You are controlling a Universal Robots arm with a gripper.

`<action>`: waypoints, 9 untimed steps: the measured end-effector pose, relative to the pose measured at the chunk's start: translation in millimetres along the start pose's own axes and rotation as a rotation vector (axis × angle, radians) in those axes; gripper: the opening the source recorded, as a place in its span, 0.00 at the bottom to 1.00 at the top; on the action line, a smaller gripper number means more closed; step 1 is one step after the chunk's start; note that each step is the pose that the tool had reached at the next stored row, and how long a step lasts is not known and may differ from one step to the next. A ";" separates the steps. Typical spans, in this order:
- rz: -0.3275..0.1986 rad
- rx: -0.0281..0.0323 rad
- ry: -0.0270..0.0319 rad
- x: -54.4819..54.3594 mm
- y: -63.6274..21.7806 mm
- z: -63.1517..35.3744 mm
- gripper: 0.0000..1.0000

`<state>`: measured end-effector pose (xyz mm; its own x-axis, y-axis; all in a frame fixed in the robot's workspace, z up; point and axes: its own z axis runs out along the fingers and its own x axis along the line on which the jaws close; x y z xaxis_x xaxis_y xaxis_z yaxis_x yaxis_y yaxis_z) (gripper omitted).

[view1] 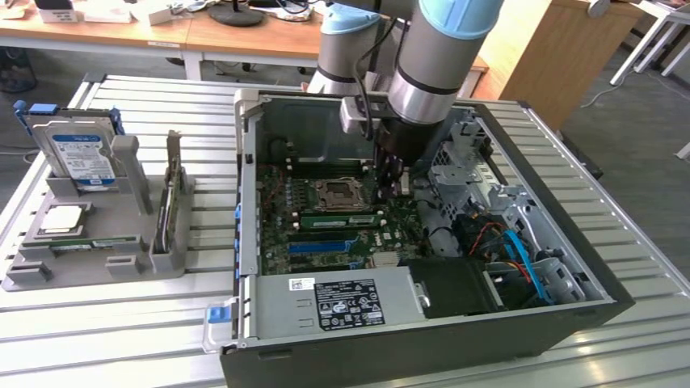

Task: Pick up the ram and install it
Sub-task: 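Press down the ram until it locks into place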

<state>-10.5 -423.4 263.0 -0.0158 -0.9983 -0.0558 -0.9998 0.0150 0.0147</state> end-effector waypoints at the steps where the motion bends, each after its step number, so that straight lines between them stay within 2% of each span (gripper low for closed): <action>1: 0.000 0.0001 -0.0002 0.0 -1.4 0.2 0.10; 6: 0.001 -0.0005 -0.0001 -0.1 -5.4 0.5 0.10; 9: 0.003 -0.0052 0.0005 -0.1 -7.2 0.8 0.10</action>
<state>-3.3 -423.4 262.1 -0.0184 -0.9983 -0.0553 -0.9996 0.0173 0.0200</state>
